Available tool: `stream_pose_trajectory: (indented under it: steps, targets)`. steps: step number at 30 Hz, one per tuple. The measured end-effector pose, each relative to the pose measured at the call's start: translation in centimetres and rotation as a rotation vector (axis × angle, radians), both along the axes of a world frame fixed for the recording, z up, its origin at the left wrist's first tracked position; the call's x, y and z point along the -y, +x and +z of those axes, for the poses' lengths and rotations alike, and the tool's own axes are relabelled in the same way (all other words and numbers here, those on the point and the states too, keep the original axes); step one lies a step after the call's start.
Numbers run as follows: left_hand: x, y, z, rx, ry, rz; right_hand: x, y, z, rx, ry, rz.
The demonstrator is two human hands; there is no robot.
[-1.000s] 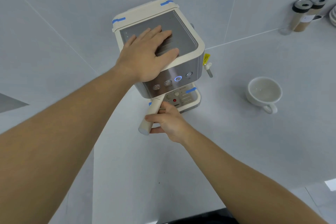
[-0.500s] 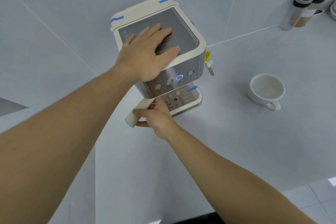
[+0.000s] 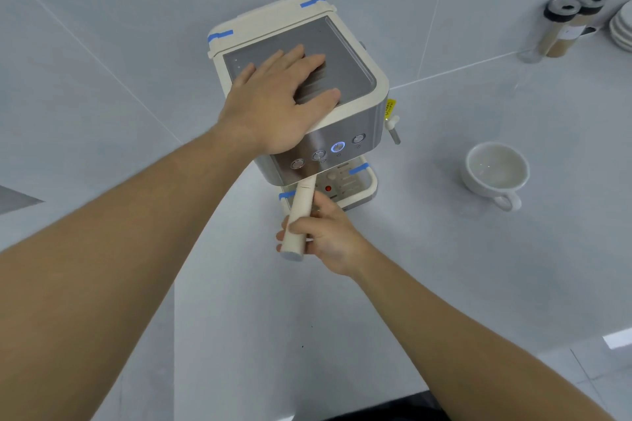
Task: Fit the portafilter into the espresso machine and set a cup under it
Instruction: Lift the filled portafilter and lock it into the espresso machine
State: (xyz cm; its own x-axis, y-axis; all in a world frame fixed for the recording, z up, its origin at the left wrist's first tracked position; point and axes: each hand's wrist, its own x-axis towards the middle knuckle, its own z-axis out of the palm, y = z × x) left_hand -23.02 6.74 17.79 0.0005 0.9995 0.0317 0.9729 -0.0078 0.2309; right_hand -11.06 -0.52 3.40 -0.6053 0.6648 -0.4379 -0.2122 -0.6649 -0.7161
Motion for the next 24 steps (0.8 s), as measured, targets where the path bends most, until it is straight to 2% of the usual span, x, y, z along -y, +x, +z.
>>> stream_pose_trajectory:
  steps: [3, 7, 14, 19, 24]
  targets:
    - [0.2, 0.2, 0.2, -0.001, -0.008, 0.007, -0.3, 1.7, 0.4, -0.013, -0.023, 0.035]
    - [0.3, 0.1, 0.3, -0.003, -0.011, -0.003, -0.9, 2.7, 1.0, 0.13, 0.036, 0.066]
    - [0.7, 0.3, 0.6, -0.003, -0.027, 0.004, -3.6, 6.0, 1.9, 0.256, 0.114, 0.268]
    - [0.9, 0.4, 0.6, -0.023, -0.028, 0.009, -5.1, 7.1, 2.5, 0.283, 0.102, 0.393]
    - [0.8, 0.4, 0.6, -0.011, -0.023, 0.02, -5.1, 7.3, 2.5, 0.267, 0.113, 0.429]
